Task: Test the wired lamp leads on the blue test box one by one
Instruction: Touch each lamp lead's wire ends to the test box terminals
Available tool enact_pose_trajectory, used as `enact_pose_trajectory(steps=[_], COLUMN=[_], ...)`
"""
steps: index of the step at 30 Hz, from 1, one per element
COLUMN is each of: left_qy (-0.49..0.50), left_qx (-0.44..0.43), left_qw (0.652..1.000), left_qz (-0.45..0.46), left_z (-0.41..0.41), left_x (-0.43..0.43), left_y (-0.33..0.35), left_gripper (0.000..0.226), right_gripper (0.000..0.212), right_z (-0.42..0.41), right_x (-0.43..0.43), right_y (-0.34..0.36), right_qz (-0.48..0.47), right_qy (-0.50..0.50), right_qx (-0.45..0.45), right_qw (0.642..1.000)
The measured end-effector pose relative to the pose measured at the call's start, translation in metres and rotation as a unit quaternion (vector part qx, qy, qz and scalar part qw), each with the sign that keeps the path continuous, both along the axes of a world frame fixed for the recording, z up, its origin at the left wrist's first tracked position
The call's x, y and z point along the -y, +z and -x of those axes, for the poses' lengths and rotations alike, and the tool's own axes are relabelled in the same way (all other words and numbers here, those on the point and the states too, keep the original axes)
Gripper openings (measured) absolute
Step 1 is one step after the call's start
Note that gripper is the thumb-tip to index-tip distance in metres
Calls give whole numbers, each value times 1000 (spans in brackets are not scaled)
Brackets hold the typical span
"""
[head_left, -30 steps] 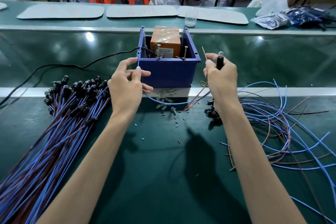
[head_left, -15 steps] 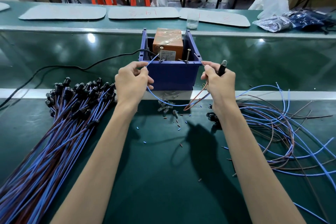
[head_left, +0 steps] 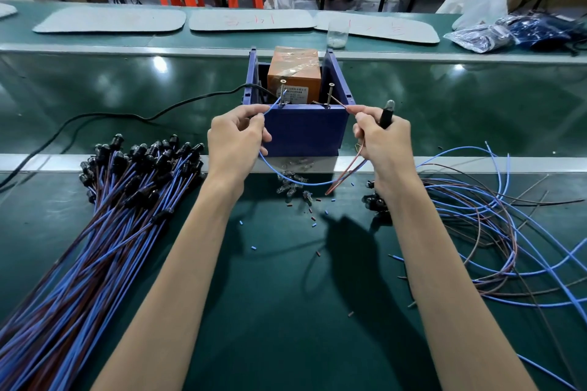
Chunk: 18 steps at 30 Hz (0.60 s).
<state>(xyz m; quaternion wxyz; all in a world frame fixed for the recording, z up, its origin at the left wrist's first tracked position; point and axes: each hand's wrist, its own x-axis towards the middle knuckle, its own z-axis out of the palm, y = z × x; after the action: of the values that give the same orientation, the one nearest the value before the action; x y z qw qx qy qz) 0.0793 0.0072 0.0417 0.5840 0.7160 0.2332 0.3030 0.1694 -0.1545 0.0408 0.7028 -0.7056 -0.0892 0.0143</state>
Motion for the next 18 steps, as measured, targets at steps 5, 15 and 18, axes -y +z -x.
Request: enact_pose_trajectory(steps=[5, 15, 18], left_qy=[-2, -7, -8], left_qx=[7, 5, 6], left_qw=[1000, 1000, 1000], left_qz=[5, 4, 2], left_z=[5, 9, 10], left_x=[-2, -7, -7], left_y=[2, 1, 2], left_gripper=[29, 31, 31], right_gripper=[29, 28, 29], right_z=[1, 1, 2], right_x=[0, 0, 1], right_y=[1, 1, 2], right_qz=[-14, -16, -19], right_qy=[3, 7, 7], right_qx=[-2, -5, -7], right_qw=[1000, 1000, 1000])
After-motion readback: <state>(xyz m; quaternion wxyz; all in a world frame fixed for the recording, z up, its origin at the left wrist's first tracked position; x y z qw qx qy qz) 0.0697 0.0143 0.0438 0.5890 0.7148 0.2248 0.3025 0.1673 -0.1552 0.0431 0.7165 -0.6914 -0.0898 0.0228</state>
